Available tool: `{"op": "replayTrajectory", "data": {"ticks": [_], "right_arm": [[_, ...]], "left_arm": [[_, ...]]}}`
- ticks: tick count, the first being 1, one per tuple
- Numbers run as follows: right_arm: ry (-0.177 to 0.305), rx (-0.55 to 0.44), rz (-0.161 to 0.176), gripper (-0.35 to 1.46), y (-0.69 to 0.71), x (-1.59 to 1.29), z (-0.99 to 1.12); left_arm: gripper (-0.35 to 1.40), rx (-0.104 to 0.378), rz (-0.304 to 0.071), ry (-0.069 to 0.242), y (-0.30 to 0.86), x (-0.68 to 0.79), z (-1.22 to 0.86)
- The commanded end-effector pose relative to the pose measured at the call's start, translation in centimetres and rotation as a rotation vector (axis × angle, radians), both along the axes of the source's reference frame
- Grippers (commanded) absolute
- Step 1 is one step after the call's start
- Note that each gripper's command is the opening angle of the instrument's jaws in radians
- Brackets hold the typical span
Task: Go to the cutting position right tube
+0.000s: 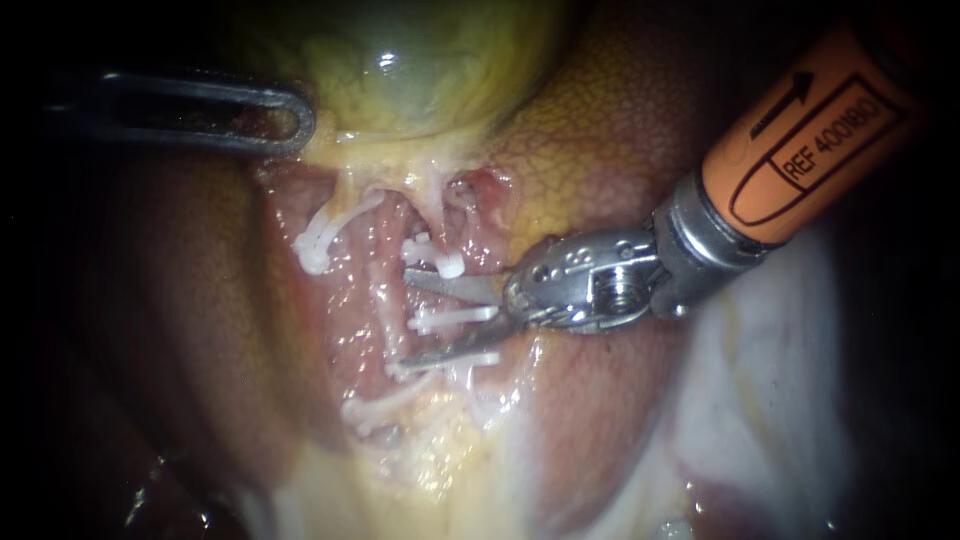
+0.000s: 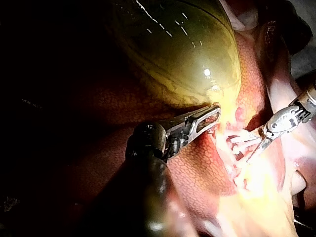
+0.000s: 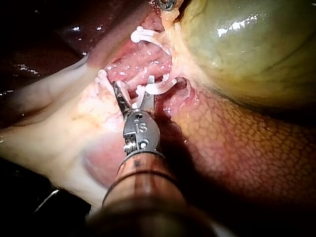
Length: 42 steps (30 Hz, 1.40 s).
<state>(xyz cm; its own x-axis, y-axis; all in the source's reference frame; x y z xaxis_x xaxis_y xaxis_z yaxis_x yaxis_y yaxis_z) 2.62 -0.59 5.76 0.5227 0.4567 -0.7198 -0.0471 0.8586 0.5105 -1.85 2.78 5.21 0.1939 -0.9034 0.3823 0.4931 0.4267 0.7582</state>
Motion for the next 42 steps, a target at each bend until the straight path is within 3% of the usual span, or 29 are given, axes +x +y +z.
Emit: {"op": "replayTrajectory", "data": {"ticks": [1,11,16,21,25,33,38,42], "right_arm": [[0.001,0.000,0.000,0.84,0.00,0.00,-0.01],[0.001,0.049,0.008,0.96,-0.03,-0.10,-0.37],[-0.001,0.108,0.019,0.93,0.00,-0.28,-0.59],[-0.015,0.175,0.045,0.84,0.08,-0.52,-0.65],[-0.030,0.222,0.071,0.79,0.17,-0.64,-0.57],[-0.054,0.293,0.116,0.78,0.26,-0.63,-0.17],[-0.051,0.325,0.112,0.78,0.26,-0.52,0.05],[-0.038,0.343,0.086,0.78,0.22,-0.42,0.17]], "left_arm": [[-0.35,0.000,0.000,0.000,0.00,0.00,0.00],[-0.35,0.000,0.000,0.000,0.00,0.00,0.00],[-0.35,0.000,0.000,0.000,0.00,0.00,0.00],[-0.35,0.000,0.000,0.000,0.00,0.00,0.00],[-0.35,0.000,0.000,0.000,0.00,0.00,0.00],[-0.35,0.000,0.000,0.000,0.00,0.00,0.00],[-0.35,0.000,0.000,0.000,0.00,0.00,0.00],[-0.35,0.000,-0.001,0.000,0.00,0.00,0.00]]}}
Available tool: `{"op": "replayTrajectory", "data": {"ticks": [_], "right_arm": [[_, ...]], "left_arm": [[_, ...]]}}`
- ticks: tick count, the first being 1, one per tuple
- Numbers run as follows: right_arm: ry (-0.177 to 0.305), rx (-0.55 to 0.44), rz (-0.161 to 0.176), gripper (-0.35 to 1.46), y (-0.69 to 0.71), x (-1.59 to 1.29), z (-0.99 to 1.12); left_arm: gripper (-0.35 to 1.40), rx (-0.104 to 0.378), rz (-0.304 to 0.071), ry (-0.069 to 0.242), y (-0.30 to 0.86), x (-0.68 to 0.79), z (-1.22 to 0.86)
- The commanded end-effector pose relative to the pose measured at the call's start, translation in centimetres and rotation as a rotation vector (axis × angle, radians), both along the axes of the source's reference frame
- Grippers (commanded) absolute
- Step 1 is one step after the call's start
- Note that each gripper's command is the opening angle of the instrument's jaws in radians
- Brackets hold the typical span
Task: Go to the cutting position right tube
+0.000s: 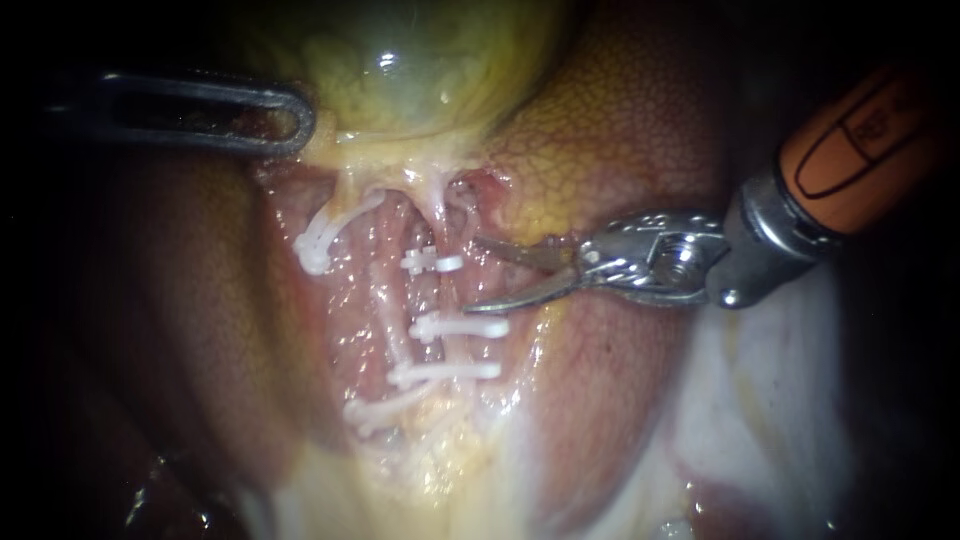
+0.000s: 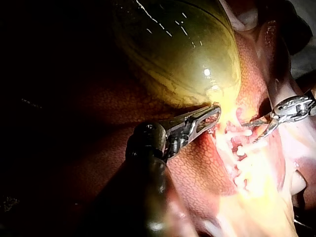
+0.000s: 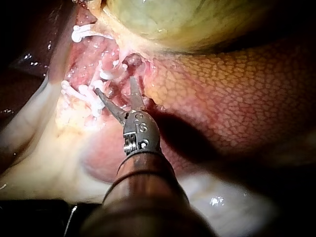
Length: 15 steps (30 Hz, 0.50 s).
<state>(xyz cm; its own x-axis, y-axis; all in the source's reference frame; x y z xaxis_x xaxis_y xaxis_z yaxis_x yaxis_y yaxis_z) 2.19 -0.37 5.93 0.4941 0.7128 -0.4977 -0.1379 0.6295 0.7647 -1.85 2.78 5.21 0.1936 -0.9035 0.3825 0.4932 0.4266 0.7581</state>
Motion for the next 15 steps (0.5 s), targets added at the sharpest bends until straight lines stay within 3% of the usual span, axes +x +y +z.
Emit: {"op": "replayTrajectory", "data": {"ticks": [1,6,15], "right_arm": [[0.019,0.014,-0.026,0.78,-0.03,0.03,0.01],[0.108,0.034,-0.066,0.76,-0.09,0.12,0.06],[0.264,0.038,-0.090,0.76,-0.03,0.36,0.13]], "left_arm": [[-0.35,0.000,0.000,0.000,0.00,0.00,0.00],[-0.35,0.000,0.000,0.000,0.00,0.00,0.00],[-0.35,0.000,-0.001,0.001,0.00,-0.01,-0.01]]}}
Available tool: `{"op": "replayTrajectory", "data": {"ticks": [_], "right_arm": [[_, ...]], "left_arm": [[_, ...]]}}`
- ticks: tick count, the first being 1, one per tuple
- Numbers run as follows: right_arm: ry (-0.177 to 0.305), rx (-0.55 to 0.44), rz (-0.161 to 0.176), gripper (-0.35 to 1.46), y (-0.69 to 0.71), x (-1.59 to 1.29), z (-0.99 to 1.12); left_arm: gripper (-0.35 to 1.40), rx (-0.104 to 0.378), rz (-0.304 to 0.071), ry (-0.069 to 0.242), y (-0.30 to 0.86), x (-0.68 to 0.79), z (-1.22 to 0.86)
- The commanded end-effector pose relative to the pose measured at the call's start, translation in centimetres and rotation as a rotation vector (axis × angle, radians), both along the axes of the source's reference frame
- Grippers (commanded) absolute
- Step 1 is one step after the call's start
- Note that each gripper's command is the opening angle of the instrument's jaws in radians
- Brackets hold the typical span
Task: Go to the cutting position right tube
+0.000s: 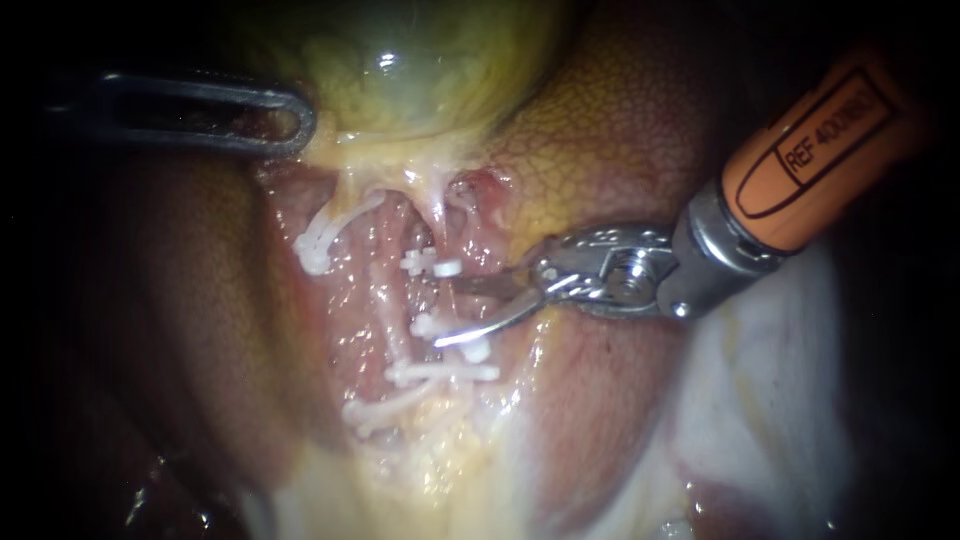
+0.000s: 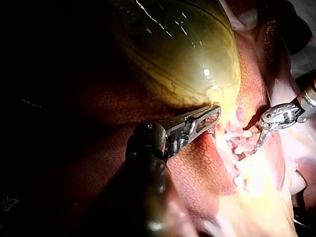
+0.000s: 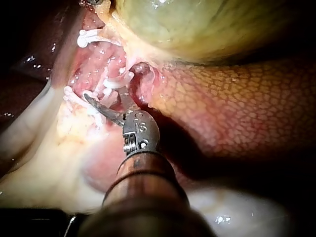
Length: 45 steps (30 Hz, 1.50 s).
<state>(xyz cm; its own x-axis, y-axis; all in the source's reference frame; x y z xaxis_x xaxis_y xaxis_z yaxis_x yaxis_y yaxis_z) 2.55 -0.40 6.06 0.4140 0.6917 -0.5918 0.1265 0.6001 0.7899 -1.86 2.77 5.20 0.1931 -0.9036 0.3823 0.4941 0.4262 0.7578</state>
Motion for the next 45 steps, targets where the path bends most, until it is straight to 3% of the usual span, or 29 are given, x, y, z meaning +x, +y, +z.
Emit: {"op": "replayTrajectory", "data": {"ticks": [1,4,12,17,22,26,33,45], "right_arm": [[0.015,0.000,0.001,0.76,0.01,0.04,0.02],[0.045,-0.002,-0.008,0.76,0.01,0.12,0.09],[0.114,-0.007,0.021,0.76,-0.08,0.34,0.26],[0.176,0.000,0.024,0.78,-0.07,0.40,0.25],[0.233,0.023,0.027,0.78,-0.03,0.37,0.07],[0.263,0.024,0.027,0.78,0.00,0.34,-0.19],[0.288,0.017,0.023,0.78,0.05,0.30,-0.57],[0.296,0.015,0.016,0.78,0.07,0.30,-0.61]], "left_arm": [[-0.35,0.000,0.000,0.000,0.00,0.00,0.00],[-0.35,0.000,-0.001,0.000,0.00,-0.01,0.00],[-0.35,0.000,-0.001,0.001,0.00,-0.02,0.00],[-0.35,0.000,-0.002,0.001,0.00,-0.02,0.00],[-0.35,0.000,-0.002,0.001,0.00,-0.02,0.00],[-0.35,0.000,-0.001,0.001,0.00,-0.02,-0.01],[-0.35,0.000,-0.001,0.001,0.00,-0.02,0.00],[-0.35,0.000,-0.001,0.001,0.00,-0.02,0.00]]}}
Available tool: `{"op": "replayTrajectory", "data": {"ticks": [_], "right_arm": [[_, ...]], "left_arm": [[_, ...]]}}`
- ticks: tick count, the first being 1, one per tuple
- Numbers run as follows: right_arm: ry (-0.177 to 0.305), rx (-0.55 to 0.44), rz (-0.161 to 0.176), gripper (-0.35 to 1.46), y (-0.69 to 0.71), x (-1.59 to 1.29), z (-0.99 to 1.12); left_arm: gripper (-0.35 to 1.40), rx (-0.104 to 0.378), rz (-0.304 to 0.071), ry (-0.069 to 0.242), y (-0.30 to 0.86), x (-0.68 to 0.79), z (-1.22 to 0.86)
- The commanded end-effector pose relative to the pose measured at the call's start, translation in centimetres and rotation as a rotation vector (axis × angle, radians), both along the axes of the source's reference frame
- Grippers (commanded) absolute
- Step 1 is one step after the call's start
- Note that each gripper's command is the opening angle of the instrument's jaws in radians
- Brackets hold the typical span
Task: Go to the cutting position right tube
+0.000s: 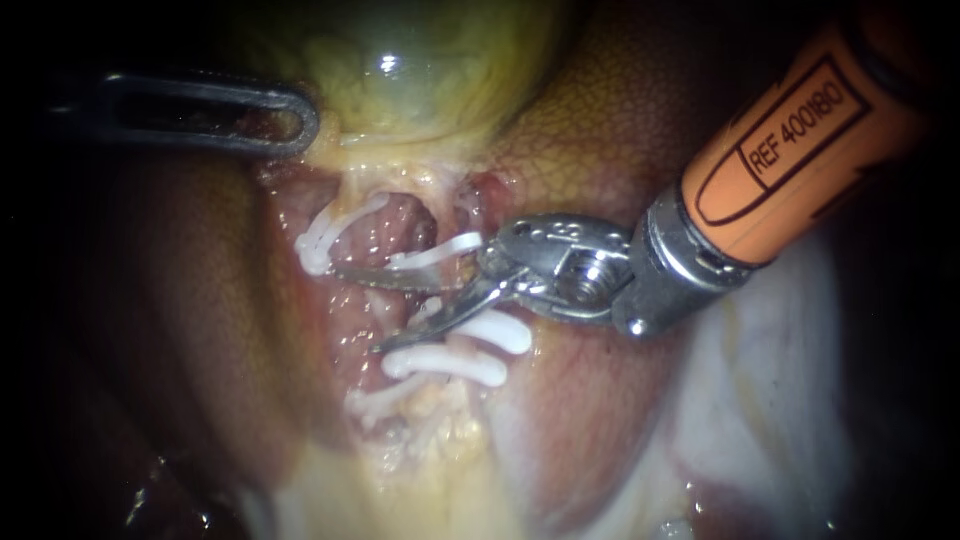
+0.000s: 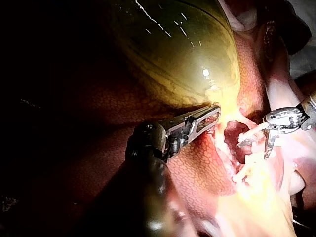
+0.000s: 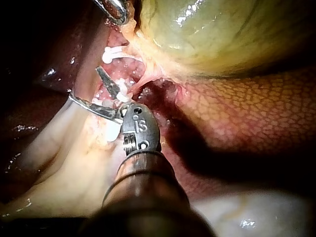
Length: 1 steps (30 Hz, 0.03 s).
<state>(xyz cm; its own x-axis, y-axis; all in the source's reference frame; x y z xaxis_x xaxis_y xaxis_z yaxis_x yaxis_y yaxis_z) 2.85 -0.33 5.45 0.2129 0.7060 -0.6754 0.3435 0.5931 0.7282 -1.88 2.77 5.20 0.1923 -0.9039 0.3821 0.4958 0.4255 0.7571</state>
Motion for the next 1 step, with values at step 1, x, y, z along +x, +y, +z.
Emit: {"op": "replayTrajectory", "data": {"ticks": [1], "right_arm": [[0.000,0.000,0.000,0.78,0.00,0.00,0.01]], "left_arm": [[-0.35,0.000,0.000,-0.001,0.00,0.00,0.00]]}}
